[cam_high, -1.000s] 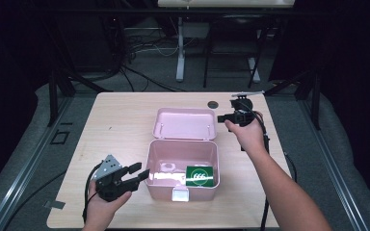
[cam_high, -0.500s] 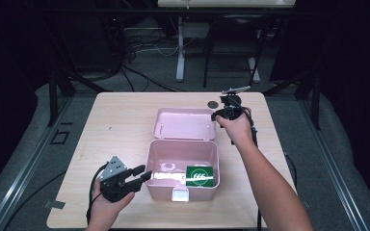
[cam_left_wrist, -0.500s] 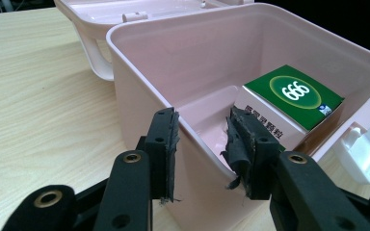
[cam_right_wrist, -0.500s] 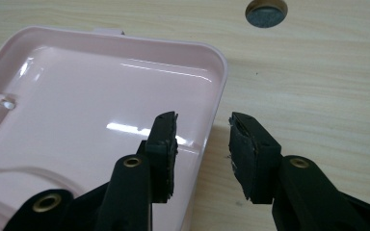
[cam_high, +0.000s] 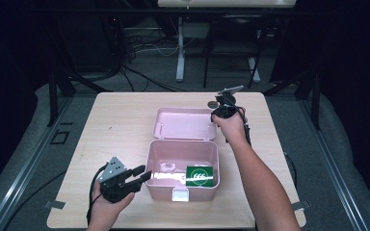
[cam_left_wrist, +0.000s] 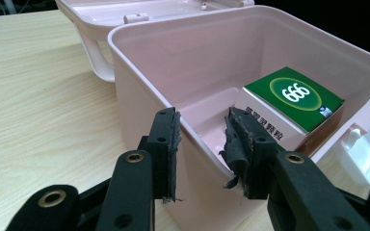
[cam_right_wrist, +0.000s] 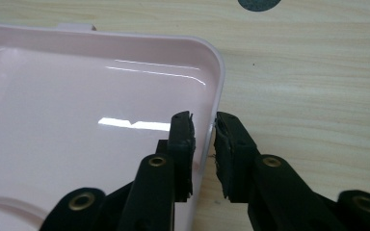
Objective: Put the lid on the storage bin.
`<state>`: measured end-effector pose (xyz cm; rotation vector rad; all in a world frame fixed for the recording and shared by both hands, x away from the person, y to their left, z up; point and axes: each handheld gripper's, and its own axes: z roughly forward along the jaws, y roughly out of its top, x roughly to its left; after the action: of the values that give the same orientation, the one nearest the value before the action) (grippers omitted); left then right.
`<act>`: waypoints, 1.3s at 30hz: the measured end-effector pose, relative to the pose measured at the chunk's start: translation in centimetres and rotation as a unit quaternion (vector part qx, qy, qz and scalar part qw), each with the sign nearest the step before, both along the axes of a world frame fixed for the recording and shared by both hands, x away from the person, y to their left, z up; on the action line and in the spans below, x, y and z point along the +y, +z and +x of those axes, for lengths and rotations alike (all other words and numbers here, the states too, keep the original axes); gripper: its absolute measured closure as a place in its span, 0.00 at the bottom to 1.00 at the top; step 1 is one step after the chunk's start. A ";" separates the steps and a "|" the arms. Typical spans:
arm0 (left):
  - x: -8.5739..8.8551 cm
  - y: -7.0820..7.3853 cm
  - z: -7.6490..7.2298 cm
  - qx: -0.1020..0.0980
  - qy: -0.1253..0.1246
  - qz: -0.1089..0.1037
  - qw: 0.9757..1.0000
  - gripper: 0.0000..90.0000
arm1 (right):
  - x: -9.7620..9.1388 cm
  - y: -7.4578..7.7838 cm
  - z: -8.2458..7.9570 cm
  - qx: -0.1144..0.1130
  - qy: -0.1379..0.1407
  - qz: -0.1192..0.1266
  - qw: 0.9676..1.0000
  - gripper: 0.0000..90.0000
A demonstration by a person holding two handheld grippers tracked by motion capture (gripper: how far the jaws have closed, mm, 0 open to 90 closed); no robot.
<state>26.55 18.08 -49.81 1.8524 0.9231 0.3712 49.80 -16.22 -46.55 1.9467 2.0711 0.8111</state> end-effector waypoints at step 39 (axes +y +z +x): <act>0.2 0.0 -0.5 0.001 0.004 -0.007 1.000 0.74 | 0.5 2.8 -2.0 -0.072 0.007 0.002 0.997 0.96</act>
<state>26.03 18.30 -49.84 1.8365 0.9333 0.3676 47.79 -15.74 -43.71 1.8206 2.0028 0.9285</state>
